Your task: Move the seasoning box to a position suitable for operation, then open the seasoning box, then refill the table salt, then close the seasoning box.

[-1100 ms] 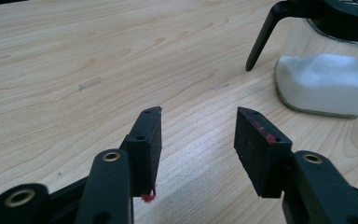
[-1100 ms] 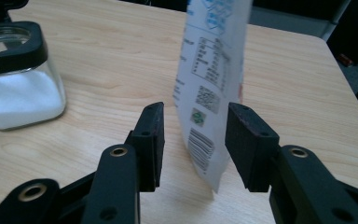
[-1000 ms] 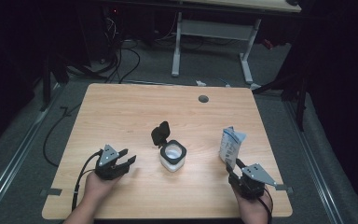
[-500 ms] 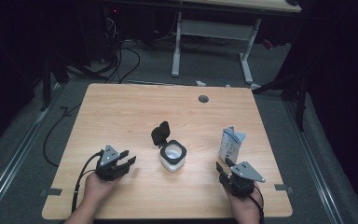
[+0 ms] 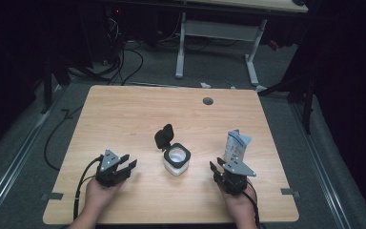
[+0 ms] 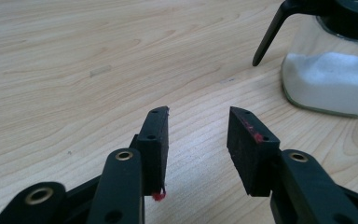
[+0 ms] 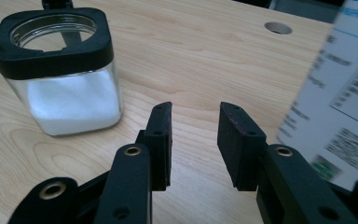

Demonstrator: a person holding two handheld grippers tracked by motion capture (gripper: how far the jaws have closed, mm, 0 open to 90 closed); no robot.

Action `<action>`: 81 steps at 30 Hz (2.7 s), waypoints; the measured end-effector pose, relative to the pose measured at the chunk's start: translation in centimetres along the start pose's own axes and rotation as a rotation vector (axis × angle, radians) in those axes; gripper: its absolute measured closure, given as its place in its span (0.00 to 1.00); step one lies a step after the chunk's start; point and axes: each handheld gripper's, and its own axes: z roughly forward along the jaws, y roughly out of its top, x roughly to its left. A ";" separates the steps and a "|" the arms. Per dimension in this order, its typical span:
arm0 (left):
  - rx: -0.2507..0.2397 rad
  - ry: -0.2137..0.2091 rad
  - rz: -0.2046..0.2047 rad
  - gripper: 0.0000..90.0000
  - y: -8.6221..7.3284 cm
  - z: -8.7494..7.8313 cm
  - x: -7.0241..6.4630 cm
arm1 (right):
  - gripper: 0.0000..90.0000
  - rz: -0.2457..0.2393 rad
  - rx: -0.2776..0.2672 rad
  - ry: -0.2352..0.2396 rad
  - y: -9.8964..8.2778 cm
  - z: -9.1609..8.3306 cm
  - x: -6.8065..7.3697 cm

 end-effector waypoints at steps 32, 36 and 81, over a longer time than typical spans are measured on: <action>-0.065 -0.047 -0.077 0.82 5.1 1.4 -1.2 | 0.86 -0.056 0.026 0.094 0.0 2.8 3.0; -0.062 -0.046 -0.071 0.82 5.6 1.5 -1.3 | 0.86 -0.060 0.031 0.097 0.0 2.9 3.2; -0.104 -0.108 -0.089 1.00 9.6 2.8 -3.4 | 1.00 -0.121 0.053 0.154 -0.1 4.3 6.0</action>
